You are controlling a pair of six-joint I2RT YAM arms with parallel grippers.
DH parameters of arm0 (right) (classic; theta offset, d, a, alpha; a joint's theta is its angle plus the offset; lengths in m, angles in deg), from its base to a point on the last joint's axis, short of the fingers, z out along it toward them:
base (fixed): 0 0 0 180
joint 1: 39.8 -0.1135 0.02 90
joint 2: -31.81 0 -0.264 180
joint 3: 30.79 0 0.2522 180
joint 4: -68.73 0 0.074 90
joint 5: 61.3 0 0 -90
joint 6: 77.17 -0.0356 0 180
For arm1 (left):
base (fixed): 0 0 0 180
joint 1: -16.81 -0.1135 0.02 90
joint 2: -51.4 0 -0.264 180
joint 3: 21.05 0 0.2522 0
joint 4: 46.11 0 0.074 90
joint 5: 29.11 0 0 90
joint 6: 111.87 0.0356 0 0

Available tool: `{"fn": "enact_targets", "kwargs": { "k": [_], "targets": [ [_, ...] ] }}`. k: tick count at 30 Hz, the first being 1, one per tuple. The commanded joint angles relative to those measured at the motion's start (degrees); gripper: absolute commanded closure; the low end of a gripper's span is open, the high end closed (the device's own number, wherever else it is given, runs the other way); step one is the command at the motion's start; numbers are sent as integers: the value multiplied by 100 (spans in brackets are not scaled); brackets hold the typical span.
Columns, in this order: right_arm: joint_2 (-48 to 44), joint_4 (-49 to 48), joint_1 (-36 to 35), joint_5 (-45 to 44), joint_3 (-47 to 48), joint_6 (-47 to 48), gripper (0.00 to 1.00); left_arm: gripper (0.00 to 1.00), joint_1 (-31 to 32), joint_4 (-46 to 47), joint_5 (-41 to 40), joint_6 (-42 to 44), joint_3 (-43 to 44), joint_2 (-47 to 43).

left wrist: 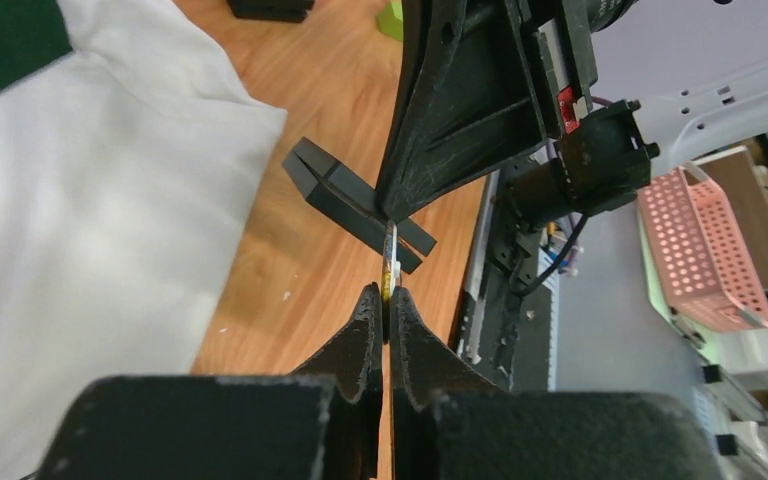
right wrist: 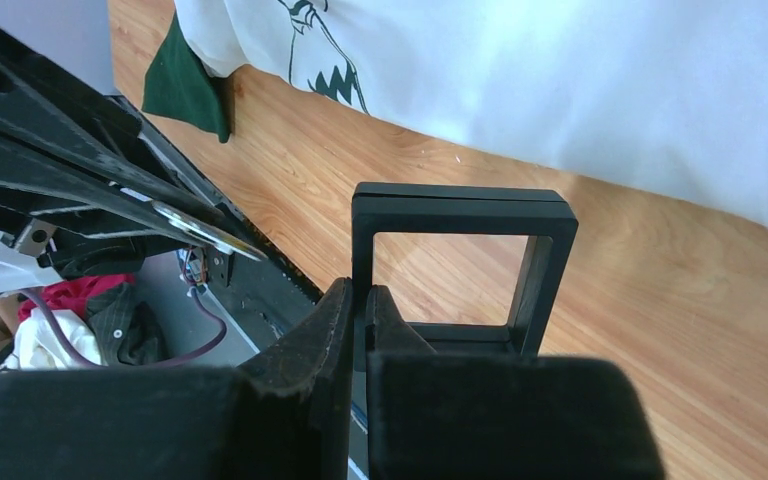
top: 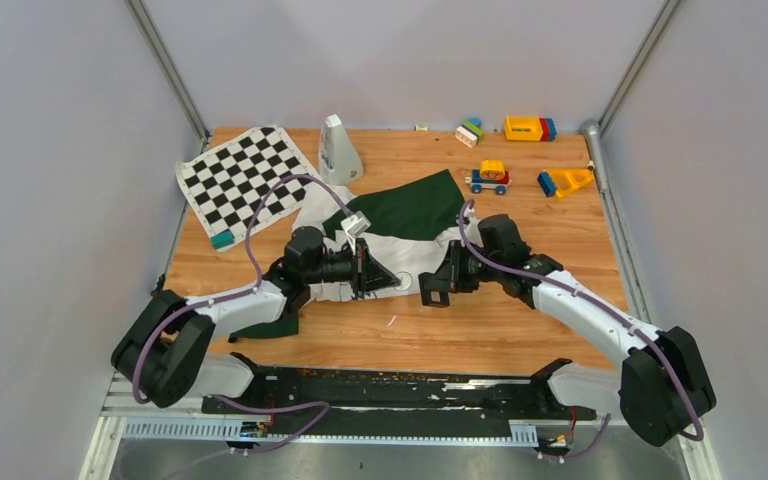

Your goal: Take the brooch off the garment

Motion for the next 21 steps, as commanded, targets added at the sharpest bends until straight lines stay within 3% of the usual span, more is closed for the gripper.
{"fn": "enact_targets", "kwargs": {
  "k": [1,4,9,16,21],
  "targets": [
    [114,-480,-203,-399,131,-11,100,100,59,1283,626,-1088,93,736],
    [172,-591,-280,-539,116,-72,100,100,52,2007,776,-1518,81,1137],
    [244,-758,-346,-531,83,-124,100,100,50,1975,751,-1627,129,1379],
    [168,-800,-357,-526,49,-142,100,100,46,1007,467,-1175,386,1581],
    [-54,-829,-357,-638,-44,-182,100,100,40,-195,6,-697,682,1717]
  ]
}}
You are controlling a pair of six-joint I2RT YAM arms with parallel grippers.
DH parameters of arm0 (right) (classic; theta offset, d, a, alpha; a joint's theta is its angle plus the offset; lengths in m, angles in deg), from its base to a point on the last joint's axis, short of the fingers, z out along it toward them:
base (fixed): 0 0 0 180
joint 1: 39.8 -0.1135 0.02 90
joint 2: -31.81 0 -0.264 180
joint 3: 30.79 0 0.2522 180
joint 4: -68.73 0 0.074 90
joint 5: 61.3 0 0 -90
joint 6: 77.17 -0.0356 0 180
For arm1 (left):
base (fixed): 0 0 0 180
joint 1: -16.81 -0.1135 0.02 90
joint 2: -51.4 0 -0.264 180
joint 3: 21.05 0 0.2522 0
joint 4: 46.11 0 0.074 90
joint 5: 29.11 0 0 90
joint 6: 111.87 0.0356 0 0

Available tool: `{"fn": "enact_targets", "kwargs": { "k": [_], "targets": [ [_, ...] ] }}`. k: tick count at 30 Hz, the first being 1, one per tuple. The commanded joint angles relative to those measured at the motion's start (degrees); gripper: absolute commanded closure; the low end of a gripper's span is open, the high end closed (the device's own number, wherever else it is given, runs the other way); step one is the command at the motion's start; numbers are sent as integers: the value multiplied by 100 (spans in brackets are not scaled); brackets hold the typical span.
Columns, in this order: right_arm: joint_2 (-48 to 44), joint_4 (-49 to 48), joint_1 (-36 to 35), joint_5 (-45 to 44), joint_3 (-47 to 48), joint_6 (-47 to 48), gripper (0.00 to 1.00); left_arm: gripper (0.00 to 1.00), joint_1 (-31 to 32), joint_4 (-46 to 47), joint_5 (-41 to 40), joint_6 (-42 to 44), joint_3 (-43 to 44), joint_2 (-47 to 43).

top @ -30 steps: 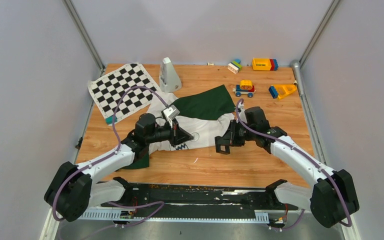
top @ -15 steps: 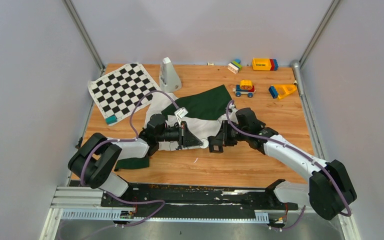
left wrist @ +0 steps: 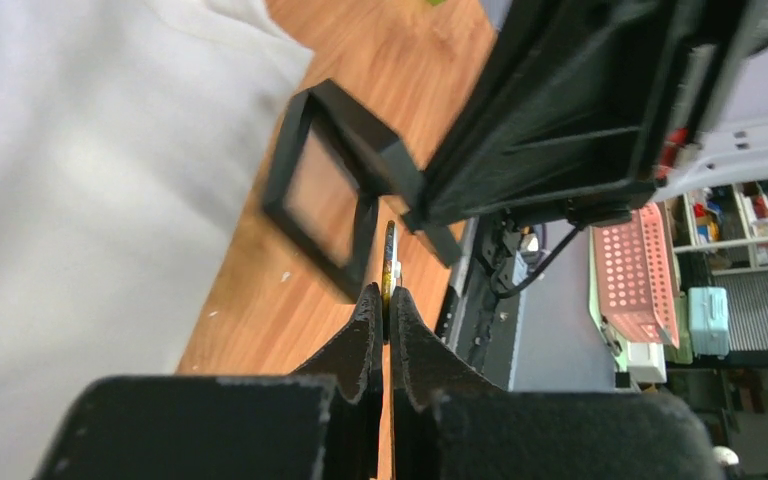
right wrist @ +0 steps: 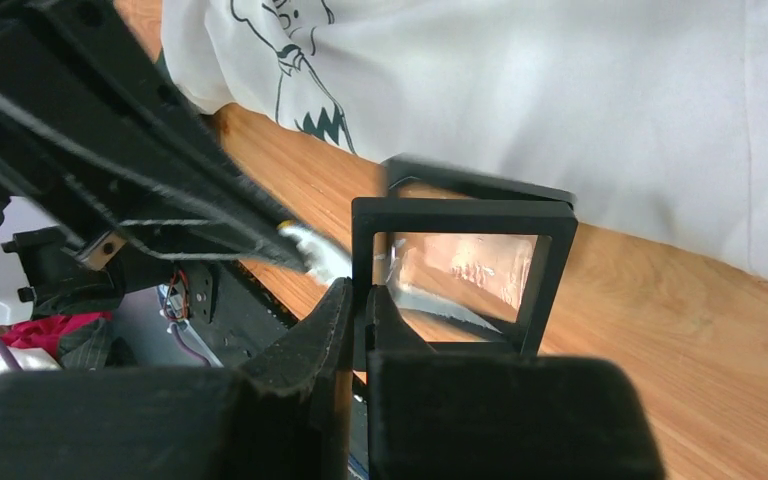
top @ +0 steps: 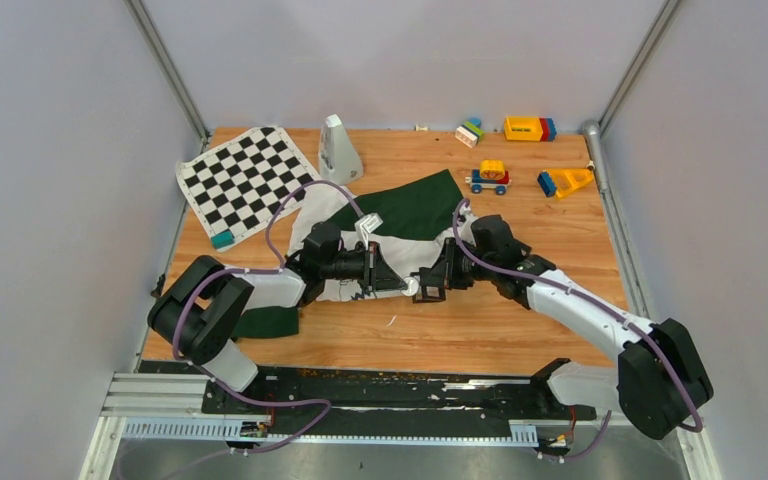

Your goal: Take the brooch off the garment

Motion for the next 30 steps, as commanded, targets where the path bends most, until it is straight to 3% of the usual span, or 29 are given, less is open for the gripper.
{"fn": "enact_targets", "kwargs": {
  "k": [1,7,13,23,30],
  "targets": [
    [-328,-348,-38,-48,-44,-96,100,100,4,-1048,-497,611,370,152],
    [-482,-395,-34,-130,-135,-157,100,100,-109,-1727,-660,906,558,203],
    [-511,-740,-23,127,-300,-329,100,100,-93,-1539,-872,1299,137,-902],
    [425,-2674,343,2312,-479,-1613,100,100,429,-2184,-3713,3092,-524,-2921],
    [1659,-3765,354,3197,-266,-1989,100,100,464,-1262,-3757,3947,-1245,-3317]
  ]
}}
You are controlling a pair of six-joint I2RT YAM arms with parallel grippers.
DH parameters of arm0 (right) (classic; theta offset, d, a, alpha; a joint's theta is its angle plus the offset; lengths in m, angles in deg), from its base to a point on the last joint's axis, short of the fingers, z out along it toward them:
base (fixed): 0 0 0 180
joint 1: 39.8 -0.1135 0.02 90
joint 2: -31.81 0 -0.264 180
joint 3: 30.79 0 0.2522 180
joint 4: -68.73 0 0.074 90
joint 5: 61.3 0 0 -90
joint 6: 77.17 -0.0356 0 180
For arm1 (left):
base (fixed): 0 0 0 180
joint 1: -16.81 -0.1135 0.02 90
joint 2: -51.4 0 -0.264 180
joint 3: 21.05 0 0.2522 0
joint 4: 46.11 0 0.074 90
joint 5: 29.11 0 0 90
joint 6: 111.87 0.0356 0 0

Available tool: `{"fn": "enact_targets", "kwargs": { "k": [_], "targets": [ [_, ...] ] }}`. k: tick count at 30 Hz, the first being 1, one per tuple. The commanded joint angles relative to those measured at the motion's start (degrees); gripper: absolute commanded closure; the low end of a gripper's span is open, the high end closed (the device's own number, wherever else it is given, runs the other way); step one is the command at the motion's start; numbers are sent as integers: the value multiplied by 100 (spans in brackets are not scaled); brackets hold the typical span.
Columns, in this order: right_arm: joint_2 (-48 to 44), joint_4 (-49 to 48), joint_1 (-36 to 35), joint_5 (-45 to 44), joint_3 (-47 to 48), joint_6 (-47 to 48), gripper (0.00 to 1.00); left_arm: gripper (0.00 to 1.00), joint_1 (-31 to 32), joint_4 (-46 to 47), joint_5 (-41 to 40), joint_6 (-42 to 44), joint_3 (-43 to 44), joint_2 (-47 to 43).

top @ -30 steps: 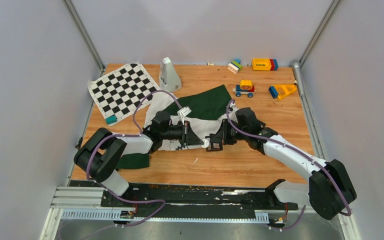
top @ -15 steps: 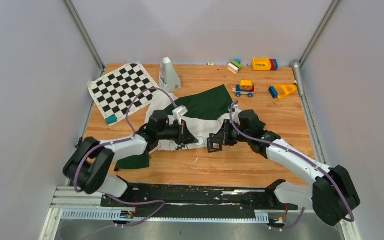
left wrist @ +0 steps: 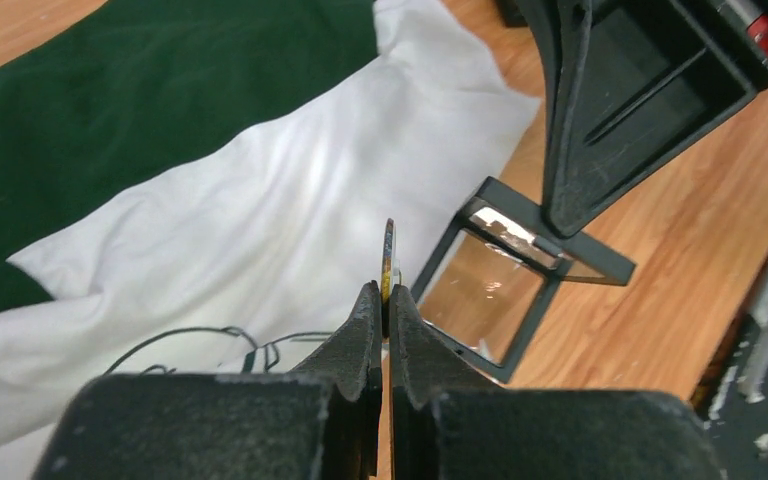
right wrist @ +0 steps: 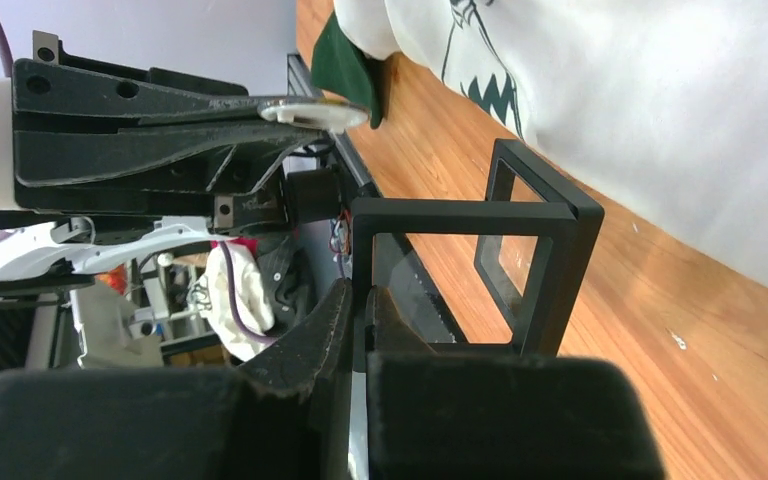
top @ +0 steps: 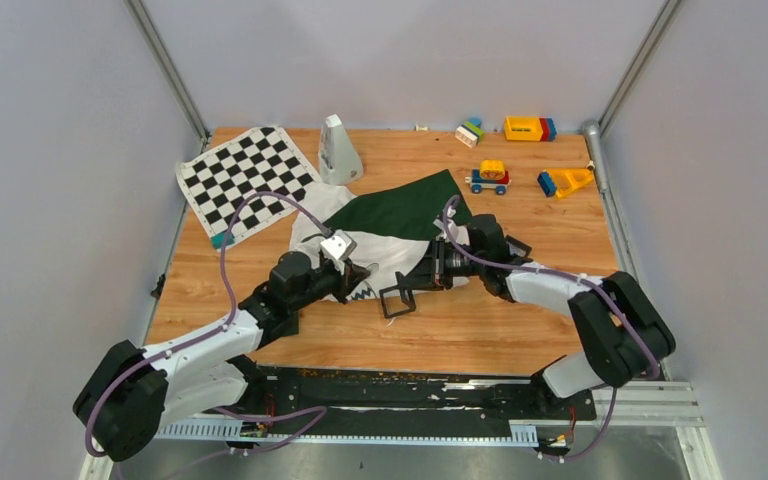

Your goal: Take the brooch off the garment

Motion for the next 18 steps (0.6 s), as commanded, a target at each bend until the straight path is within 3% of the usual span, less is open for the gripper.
{"fn": "enact_targets", "kwargs": {
  "k": [1,8,18],
  "targets": [
    [618,-974,34,923,278,-191,100,100,50,728,-349,986,-406,-178],
    [1388,-915,118,1531,743,372,100,100,265,942,-558,1648,-523,55],
    [1803,-1374,133,1816,871,600,100,100,539,1224,-364,2301,-577,488]
  ]
}}
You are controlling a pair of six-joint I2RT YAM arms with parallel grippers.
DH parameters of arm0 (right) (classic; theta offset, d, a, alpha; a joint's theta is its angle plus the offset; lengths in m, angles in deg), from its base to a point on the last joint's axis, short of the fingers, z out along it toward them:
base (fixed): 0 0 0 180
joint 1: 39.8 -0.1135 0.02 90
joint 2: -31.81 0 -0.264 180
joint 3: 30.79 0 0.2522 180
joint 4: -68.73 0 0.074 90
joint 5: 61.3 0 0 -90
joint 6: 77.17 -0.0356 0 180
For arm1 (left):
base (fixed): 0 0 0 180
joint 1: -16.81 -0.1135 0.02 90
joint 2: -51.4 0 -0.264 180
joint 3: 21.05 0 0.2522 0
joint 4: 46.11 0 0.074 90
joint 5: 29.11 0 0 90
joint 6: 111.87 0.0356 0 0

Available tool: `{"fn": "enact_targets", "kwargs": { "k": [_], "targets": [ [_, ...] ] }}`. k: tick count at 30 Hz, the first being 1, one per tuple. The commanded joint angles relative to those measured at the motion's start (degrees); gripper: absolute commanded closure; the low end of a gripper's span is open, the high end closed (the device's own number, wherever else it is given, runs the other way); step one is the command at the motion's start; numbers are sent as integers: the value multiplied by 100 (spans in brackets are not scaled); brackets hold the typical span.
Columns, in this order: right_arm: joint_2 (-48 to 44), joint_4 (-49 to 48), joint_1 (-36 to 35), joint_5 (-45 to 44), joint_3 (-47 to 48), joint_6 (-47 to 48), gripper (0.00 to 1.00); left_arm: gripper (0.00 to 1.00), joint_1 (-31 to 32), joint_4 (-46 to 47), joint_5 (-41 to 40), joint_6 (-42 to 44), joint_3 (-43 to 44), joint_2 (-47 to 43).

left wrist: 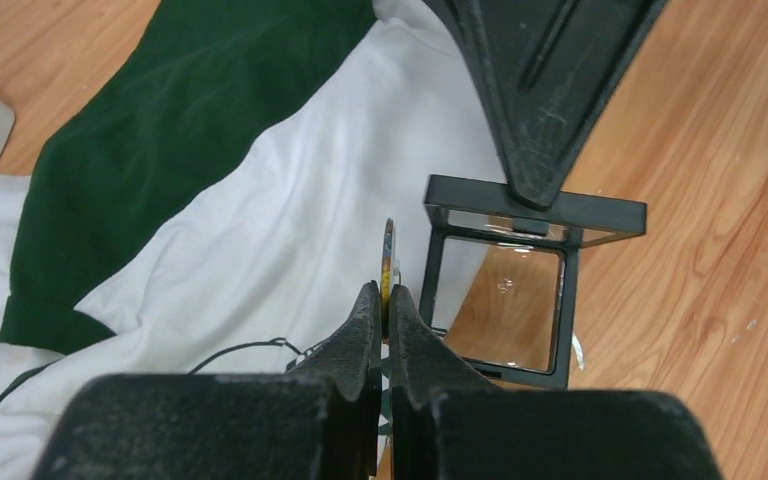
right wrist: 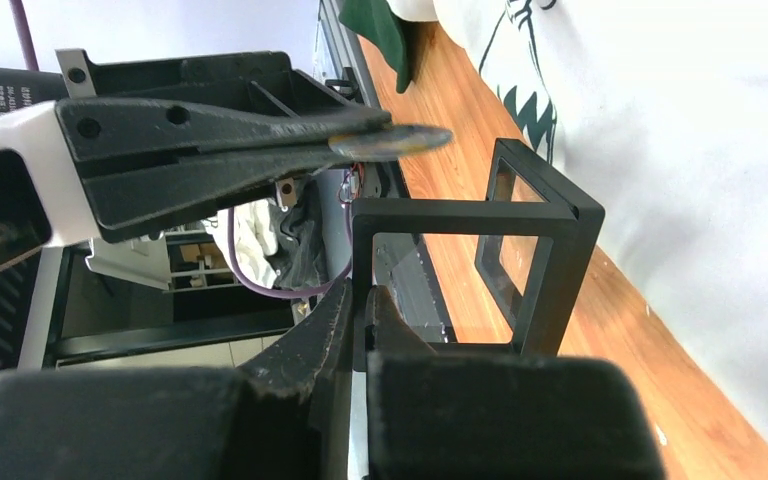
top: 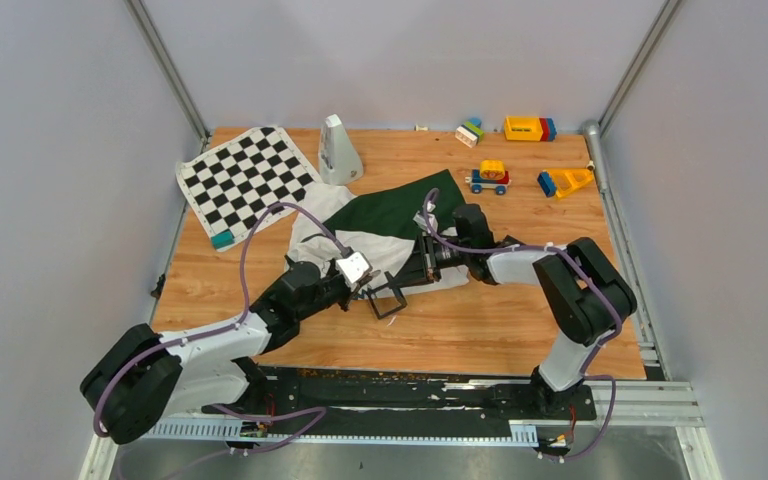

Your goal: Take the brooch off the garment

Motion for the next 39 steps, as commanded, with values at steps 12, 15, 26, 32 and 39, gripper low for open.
{"fn": "enact_targets", "kwargs": {
  "k": [12,15,26,32,39],
  "targets": [
    [267,-1212,342,412,-182,-87,100,99,309,252,375,747,88,500],
    [303,-1239,422,406,-222,-88,100,98,322,283,439,741,194,730],
    [478,-1542,455,530,-298,-267,100,97,356,524,96,845,470,1283],
    [596,-1770,465,597,-321,-431,100,96,366,629,-22,838,479,1298],
    [820,-2167,471,742,-332,-677,100,94,455,502,-17,805,671,1604]
  ]
}}
